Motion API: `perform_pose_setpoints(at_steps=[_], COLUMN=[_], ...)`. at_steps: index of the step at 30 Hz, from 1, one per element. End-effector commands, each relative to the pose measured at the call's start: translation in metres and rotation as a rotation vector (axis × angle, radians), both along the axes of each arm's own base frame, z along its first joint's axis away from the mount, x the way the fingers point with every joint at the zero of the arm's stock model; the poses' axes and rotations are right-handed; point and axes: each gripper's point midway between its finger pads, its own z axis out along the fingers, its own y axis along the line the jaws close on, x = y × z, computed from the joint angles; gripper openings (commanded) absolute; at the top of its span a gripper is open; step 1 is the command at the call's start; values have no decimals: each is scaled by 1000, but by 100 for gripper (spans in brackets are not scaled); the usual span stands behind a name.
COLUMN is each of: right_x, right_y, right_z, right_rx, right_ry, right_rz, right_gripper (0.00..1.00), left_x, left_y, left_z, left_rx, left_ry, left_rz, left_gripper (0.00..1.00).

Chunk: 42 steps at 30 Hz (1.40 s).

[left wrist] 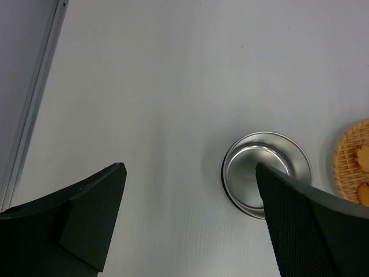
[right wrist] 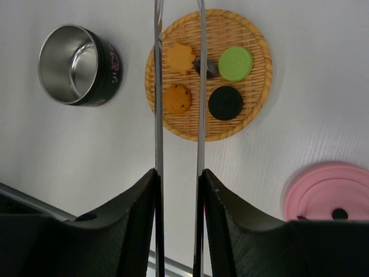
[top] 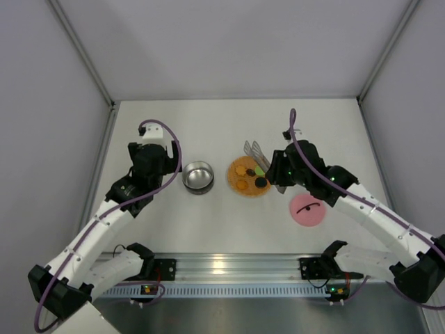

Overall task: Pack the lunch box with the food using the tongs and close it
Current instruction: Pick up the fake food from the plate.

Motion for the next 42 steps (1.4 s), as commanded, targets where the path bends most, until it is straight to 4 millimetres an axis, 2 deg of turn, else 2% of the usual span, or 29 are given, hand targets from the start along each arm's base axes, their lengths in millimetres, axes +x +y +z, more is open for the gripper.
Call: perform_pose_setpoints(at_steps=[1,6,11,17,25,35,42], right_x=[-9,-19,-24,-23,-28,-27,-24], right_y=[12,31,32,30,42,55,55], right_z=[7,-8,-25,-34,-46,-47,-47], right_rx=[15,-32,-77,-103,-88,-114,-165], right_ry=[-20,-5,-4,-9,8,-10,-13], right_rz=[16,67,63,68,122,156,152], right_gripper=[36,37,39,40,41,43,43], left_x=[3,4,4,5,5,5,5], left_y=[1,-1,-3,-5,-4,-5,-5], left_z=[15,13,13,11,9,9,9], left_rx=[0,-3,-10,-11,-5,-3,-1], left_ry=[-34,-27,-25,-17,-14,-12,-12], left_rz=[9,5,-5,-13,-8,-12,-11], left_gripper=[99,99,99,99,99,99,99])
